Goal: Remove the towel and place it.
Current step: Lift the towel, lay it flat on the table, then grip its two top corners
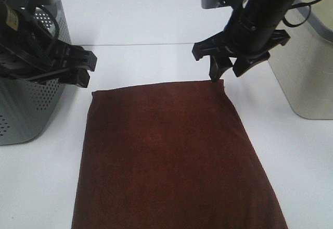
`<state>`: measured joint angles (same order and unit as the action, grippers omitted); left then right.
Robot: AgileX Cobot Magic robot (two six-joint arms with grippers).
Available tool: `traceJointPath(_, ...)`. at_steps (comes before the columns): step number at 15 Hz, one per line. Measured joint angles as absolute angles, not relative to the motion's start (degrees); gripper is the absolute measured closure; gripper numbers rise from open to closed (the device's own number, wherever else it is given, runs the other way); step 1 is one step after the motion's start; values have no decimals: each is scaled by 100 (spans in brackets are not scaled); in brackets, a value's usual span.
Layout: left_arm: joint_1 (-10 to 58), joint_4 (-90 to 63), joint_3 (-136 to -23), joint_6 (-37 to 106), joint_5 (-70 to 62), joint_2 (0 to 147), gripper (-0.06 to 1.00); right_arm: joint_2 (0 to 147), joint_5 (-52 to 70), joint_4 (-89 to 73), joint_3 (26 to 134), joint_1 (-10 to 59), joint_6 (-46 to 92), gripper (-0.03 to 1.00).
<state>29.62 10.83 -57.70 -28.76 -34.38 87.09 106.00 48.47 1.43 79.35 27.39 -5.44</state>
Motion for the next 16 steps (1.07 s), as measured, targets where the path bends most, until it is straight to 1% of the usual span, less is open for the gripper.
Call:
traceJointPath(3,2962,1089,-5936,-2641,-3661,9036,26,11688,4841,103,8938,2441,-561,46)
traceJointPath(5,2962,1106,-5993,-2555,-3747,9047,26,12215,4841,0,9465,2177,-521,47)
traceJointPath(7,2962,1117,-6005,-2532,-3747,9047,26,12645,4841,-63,9855,2080,-493,47)
traceJointPath(9,2962,1129,-6005,-2469,-3753,9047,26,13058,4847,0,10101,2000,-544,47)
traceJointPath(12,2962,1129,-6005,-2469,-3753,9047,26,13195,4841,223,10176,1937,-722,47)
traceJointPath(16,2962,1129,-6005,-2464,-3753,9047,26,13195,4710,321,10210,1919,-779,52)
